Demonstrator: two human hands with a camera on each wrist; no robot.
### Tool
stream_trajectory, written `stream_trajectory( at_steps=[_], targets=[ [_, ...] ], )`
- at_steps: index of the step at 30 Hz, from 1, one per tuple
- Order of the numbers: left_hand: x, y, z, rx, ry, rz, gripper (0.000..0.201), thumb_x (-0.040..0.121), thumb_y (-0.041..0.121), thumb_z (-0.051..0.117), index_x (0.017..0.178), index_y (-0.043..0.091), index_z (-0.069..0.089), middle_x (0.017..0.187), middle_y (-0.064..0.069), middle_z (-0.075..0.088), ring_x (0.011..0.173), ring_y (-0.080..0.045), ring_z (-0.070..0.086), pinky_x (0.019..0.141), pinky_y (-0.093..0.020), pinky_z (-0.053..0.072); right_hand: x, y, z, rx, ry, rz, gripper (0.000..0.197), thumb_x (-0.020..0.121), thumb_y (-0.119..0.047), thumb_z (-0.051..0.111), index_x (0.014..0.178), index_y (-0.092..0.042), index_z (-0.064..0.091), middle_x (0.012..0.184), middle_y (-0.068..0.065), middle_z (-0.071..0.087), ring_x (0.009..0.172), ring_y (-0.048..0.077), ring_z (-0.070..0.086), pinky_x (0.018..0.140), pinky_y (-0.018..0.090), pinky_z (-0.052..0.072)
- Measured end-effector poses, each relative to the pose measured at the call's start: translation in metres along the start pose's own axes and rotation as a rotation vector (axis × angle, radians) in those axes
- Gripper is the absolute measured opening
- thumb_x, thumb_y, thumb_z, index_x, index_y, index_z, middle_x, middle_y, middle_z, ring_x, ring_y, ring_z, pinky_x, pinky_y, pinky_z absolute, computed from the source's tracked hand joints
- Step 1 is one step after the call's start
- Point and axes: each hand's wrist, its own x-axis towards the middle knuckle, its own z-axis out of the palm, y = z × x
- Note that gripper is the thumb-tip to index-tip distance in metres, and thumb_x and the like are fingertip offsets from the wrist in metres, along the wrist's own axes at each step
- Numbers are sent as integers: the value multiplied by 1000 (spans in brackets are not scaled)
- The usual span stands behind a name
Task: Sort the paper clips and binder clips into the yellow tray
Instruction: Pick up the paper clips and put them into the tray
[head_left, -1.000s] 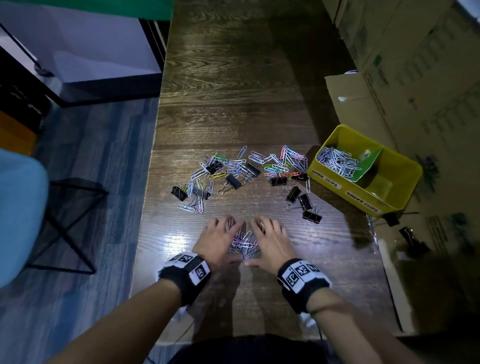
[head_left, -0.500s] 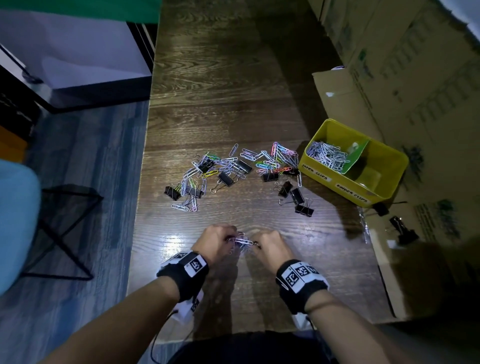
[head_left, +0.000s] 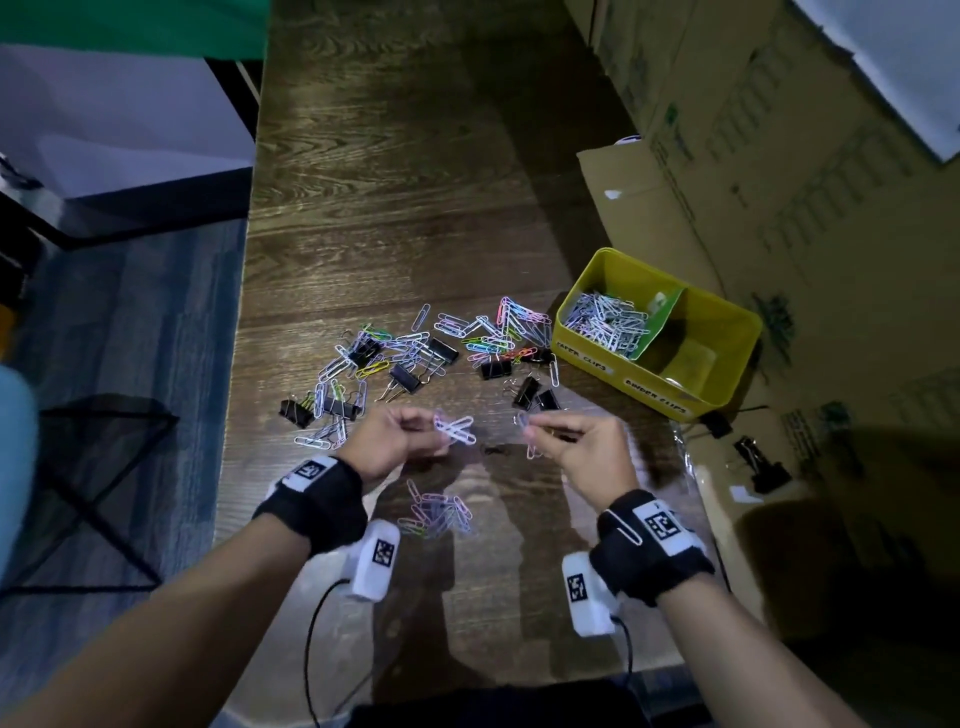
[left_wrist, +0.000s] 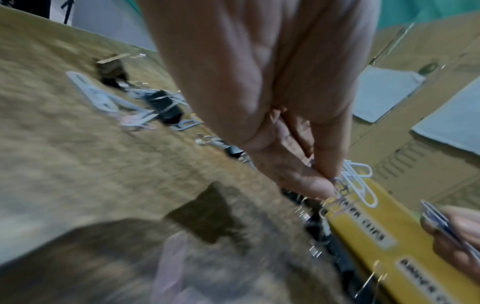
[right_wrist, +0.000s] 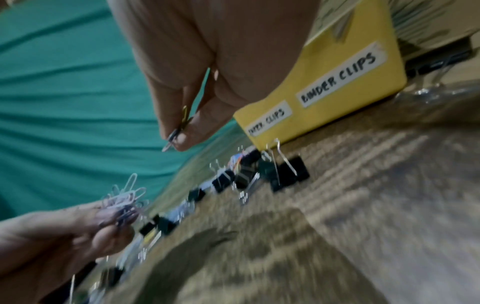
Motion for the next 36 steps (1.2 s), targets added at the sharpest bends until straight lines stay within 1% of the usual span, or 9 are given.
stream_trajectory(
  at_steps=[8,11,14,18,22,24,28,32,36],
  targets=[
    [68,116,75,25,-58,220,24,74,-11,67,94,3,68,59,4,69,55,-7,63,59,-19,54,49,-44,-68,41,225,-170,15,75,-15,78,89,-16,76,89,2,75,86,17,71,82,37,57],
    [97,138,105,321,-49,305,19,71,1,76,89,7,72,66,3,67,60,-9,60,69,-29,55,79,-51,-85,-79,317,-197,15,76,-20,78,90,-16,76,84,0,74,81,12,70,82,37,57],
    [116,146,132,707,-48,370,25,73,14,77,98,15,72,86,2,70,76,-9,62,77,-20,48,103,-61,-96,-243,337,-186,14,79,-23,75,92,-17,76,87,0,74,83,13,69,84,34,56],
    [129,142,144,997,-194,404,41,78,14,71,118,18,64,110,-5,69,101,-17,63,86,-18,42,125,-70,-98,-453,184,-153,21,86,-13,66,107,-14,71,108,3,70,101,15,65,95,27,48],
    [124,138,116,665,-177,398,33,81,15,70,114,20,66,103,0,71,90,-12,67,83,-21,50,126,-63,-100,-639,38,-215,27,90,-18,62,116,-16,66,120,4,66,113,17,59,101,26,39],
    [120,130,92,495,-38,412,19,84,12,66,102,18,70,88,0,72,76,-14,67,71,-25,54,114,-59,-97,-632,30,-372,27,90,-18,62,116,-15,66,119,4,66,106,12,60,99,27,43],
    [112,92,53,909,94,351,7,82,13,64,84,16,69,78,0,68,70,-15,61,64,-19,40,82,-38,-73,-695,-163,-532,27,89,-27,62,114,-18,67,103,3,68,79,5,58,78,32,54],
    [105,49,48,1087,90,272,21,79,35,69,90,17,66,86,-5,68,79,-25,62,70,-33,51,66,-5,-41,-947,-393,-369,53,90,-41,57,138,-23,44,135,2,48,122,19,43,100,39,43],
    [99,26,58,1127,108,303,22,85,31,62,103,17,63,98,-7,64,89,-27,61,74,-37,51,60,18,-23,-1042,-405,-277,58,93,-35,54,144,-19,33,149,1,28,129,25,33,107,40,37]
  ],
)
